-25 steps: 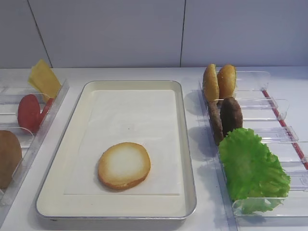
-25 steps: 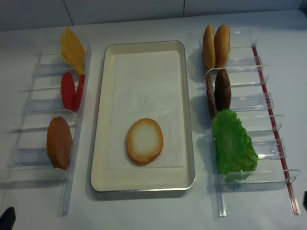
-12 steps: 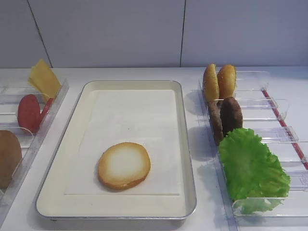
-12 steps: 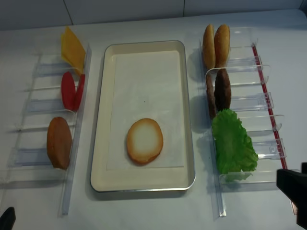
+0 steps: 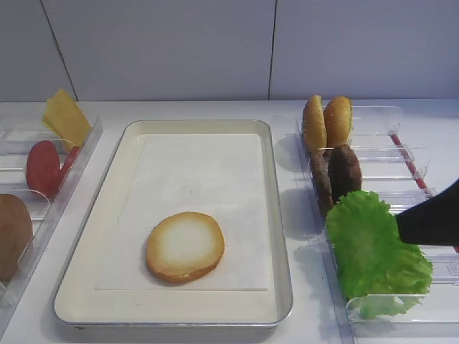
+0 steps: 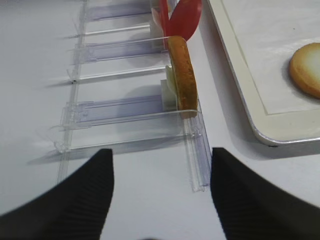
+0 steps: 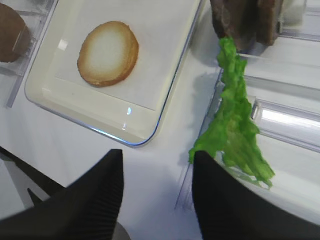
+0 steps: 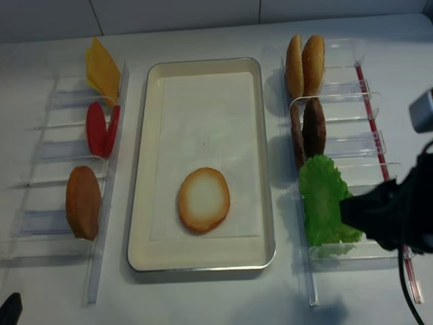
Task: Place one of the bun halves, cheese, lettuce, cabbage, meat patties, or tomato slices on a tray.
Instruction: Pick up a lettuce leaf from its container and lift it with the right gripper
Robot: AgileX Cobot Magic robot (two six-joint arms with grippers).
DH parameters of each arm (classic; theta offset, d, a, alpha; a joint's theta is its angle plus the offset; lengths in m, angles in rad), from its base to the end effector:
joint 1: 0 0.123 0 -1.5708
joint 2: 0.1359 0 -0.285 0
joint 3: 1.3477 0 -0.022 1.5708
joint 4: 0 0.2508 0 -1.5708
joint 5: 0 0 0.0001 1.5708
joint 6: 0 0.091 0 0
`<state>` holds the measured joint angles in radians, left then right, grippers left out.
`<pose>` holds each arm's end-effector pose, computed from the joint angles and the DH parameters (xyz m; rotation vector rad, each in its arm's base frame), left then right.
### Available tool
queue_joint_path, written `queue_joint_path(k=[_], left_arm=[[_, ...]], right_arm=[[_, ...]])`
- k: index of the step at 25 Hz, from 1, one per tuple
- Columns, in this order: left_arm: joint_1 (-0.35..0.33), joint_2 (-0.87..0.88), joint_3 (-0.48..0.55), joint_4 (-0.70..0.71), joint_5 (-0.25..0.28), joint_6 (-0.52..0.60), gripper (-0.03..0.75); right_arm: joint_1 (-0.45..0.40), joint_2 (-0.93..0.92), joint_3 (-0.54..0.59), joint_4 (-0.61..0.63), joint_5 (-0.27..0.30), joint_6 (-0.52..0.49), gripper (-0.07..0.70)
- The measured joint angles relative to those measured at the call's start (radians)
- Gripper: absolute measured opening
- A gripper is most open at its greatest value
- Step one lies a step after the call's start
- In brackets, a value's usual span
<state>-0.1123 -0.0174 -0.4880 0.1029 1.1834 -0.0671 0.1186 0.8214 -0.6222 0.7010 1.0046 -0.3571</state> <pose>-0.0109 0.0099 0.2646 0.0358 2.1565 0.0217 0.1227 0.0645 0.2860 -0.2850 2.4966 0.8075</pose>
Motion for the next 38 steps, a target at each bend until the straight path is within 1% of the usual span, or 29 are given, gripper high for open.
queue_joint_path(k=[4,7,11,19,30,38], left_arm=[[0.000,0.000,0.000,0.000,0.000,0.000,0.414],[0.000,0.000,0.000,0.000,0.000,0.000,0.414],[0.000,0.000,0.000,0.000,0.000,0.000,0.414],[0.000,0.000,0.000,0.000,0.000,0.000,0.414],[0.000,0.000,0.000,0.000,0.000,0.000,0.414],[0.000,0.000,0.000,0.000,0.000,0.000,0.414]], right_arm=[[0.000,0.111,-0.002,0.049,-0.035,-0.068,0.351],[0.000,0.173,-0.002,0.049,-0.058,-0.084,0.351],[0.000,0.204,-0.002,0.040,-0.089,-0.094,0.351],[0.000,0.246,-0.013,0.002,-0.106,-0.094,0.351],[0.000,0.299,-0.021,0.012,-0.124,-0.096,0.349],[0.000,0.299,-0.021,0.019,-0.135,-0.102,0.311]])
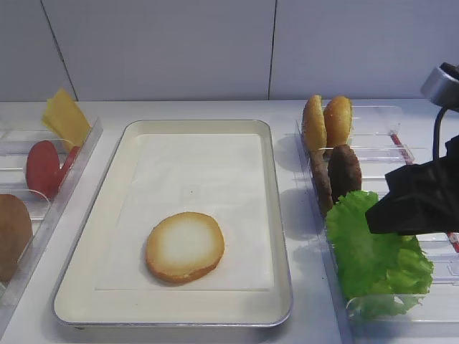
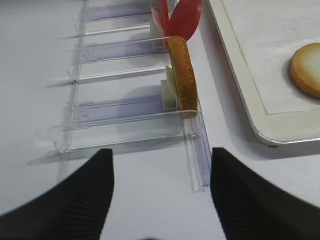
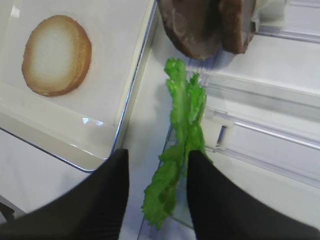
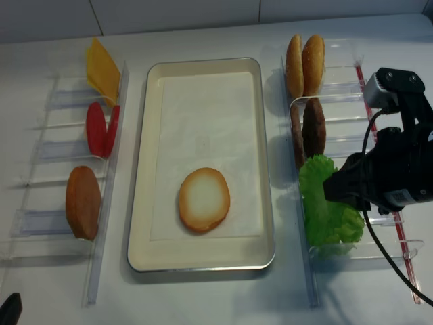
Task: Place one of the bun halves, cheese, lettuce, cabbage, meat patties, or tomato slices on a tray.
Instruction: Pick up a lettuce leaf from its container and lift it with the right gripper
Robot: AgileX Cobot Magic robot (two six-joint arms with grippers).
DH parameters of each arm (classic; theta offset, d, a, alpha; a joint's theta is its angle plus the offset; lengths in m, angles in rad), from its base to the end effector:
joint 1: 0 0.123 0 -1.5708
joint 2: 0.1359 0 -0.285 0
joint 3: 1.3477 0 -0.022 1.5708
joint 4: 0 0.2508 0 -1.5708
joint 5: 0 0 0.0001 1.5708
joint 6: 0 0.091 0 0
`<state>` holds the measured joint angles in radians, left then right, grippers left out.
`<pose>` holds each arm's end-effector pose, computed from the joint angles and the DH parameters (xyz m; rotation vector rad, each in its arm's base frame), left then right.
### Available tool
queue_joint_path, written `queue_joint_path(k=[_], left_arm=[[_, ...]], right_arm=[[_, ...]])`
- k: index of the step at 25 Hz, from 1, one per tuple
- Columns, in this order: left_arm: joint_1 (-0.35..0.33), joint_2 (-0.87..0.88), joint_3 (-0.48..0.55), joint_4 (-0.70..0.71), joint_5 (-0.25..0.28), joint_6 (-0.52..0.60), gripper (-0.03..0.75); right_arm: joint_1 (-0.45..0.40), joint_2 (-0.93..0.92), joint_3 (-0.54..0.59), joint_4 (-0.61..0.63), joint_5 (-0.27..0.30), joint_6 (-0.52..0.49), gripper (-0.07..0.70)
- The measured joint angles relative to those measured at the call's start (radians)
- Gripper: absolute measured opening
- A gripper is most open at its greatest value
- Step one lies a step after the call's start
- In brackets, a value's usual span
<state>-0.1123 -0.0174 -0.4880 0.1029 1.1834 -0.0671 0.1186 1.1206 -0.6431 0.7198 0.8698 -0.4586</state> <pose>-0.0109 0.0099 0.2646 0.0358 2.1565 0.0217 0.1798 0.0676 0.2483 -0.2467 2.6323 0.7635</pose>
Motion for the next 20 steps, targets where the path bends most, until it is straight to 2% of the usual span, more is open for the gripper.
queue_joint_path(k=[10,20], left_arm=[[0.000,0.000,0.000,0.000,0.000,0.000,0.414],[0.000,0.000,0.000,0.000,0.000,0.000,0.414]], right_arm=[[0.000,0.059,-0.002,0.007,0.000,-0.008,0.295],[0.000,0.061,-0.002,0.009,0.000,-0.031,0.065]])
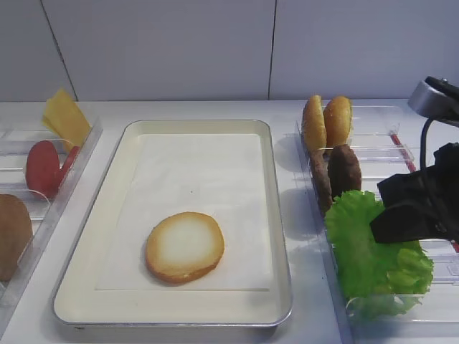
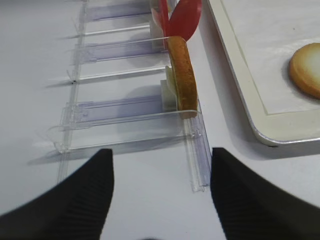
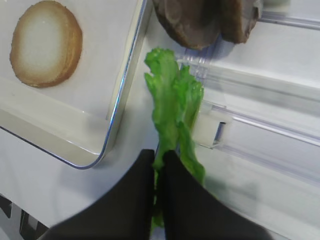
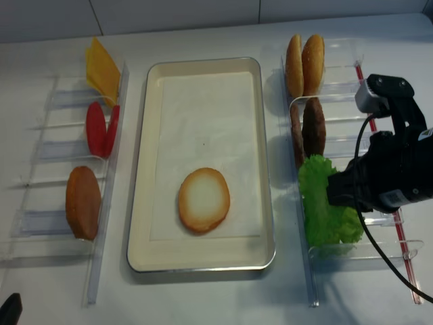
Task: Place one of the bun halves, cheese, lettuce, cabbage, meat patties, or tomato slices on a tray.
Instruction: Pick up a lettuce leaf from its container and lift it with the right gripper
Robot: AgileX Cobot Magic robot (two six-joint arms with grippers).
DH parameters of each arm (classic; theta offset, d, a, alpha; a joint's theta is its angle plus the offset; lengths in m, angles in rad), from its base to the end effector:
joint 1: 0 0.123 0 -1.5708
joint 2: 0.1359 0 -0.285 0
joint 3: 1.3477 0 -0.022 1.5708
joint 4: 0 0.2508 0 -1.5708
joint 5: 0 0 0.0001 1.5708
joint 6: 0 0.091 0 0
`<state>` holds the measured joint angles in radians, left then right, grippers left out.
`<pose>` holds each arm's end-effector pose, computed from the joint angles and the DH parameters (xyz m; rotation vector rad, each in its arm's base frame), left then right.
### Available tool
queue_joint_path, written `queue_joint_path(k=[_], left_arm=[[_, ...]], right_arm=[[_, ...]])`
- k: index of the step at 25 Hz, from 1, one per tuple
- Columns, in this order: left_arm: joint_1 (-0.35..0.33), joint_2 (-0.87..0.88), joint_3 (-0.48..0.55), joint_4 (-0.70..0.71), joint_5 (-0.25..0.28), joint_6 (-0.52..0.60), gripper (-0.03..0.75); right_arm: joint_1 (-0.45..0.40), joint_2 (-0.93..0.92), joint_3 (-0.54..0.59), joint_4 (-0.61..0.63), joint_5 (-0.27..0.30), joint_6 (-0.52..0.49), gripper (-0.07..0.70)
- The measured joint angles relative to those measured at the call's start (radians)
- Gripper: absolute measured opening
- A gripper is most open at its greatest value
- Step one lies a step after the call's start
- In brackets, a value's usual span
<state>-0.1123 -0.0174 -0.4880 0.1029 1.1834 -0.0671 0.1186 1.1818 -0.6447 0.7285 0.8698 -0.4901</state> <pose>-0.0109 0.0099 0.2646 0.0358 2.1565 0.0217 0.1874 0.0690 0.2374 -0.2638 2.6777 0.7731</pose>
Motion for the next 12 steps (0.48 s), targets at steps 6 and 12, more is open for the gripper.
queue_joint_path(k=[6,12], left_arm=[[0.000,0.000,0.000,0.000,0.000,0.000,0.414],[0.000,0.000,0.000,0.000,0.000,0.000,0.414]], right_arm=[[0.000,-0.015,-0.007,0.030,0.022,-0.032,0.048],[0.000,-0.055,-0.098,0.035,0.087,-0.032,0.048]])
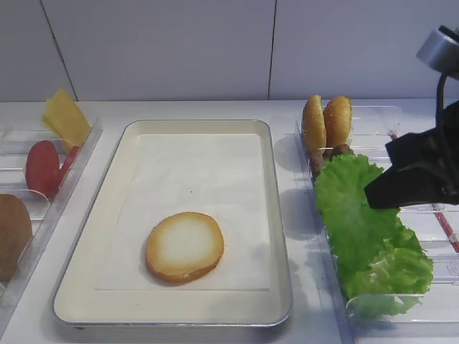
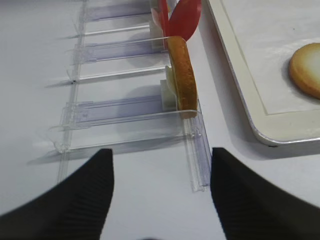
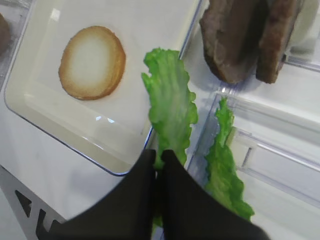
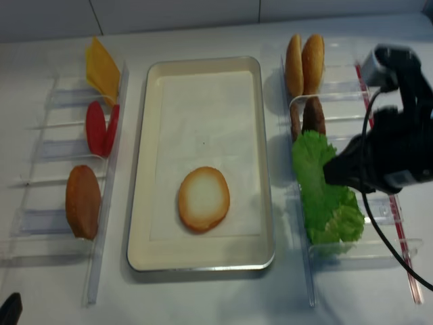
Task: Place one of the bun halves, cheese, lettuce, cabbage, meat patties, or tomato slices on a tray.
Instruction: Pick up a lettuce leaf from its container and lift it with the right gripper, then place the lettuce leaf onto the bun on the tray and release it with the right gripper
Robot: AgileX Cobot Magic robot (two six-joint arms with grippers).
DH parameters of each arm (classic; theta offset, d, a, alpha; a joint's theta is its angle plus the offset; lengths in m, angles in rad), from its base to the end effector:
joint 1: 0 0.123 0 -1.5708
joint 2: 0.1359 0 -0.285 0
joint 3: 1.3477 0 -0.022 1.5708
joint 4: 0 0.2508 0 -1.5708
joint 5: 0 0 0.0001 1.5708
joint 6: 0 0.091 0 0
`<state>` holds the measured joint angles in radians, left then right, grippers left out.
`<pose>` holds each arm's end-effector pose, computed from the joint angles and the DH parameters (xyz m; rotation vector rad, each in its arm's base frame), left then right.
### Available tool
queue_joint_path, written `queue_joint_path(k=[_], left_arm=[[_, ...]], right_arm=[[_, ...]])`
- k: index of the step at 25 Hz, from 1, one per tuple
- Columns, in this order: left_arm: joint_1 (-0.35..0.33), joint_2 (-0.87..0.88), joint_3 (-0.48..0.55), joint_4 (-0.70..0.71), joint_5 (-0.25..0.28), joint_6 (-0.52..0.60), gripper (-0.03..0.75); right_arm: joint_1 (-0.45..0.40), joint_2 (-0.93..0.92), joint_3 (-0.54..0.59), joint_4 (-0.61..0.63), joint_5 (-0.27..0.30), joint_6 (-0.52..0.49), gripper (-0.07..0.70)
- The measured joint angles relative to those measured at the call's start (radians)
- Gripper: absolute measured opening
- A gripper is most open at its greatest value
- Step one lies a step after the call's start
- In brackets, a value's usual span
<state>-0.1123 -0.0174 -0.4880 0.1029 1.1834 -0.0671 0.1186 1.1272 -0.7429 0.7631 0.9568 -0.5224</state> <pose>-0.0109 0.0099 0.2646 0.0358 2.1565 0.0217 0.1868 0.0741 0.2755 -0.3704 2.5612 0.8290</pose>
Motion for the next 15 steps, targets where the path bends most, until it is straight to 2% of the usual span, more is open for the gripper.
queue_joint_path(k=[3,8,10,15], left_arm=[[0.000,0.000,0.000,0.000,0.000,0.000,0.414],[0.000,0.000,0.000,0.000,0.000,0.000,0.414],[0.000,0.000,0.000,0.000,0.000,0.000,0.414],[0.000,0.000,0.000,0.000,0.000,0.000,0.414]], right_arm=[[0.000,-0.010,-0.034,0.004,0.019,0.002,0.048],[0.029,-0.010,-0.044,0.006,0.011,0.015,0.048],[0.088,-0.010,-0.044,0.006,-0.016,0.035,0.048],[0.249,0.004,-0.044,0.006,-0.149,0.112,0.048]])
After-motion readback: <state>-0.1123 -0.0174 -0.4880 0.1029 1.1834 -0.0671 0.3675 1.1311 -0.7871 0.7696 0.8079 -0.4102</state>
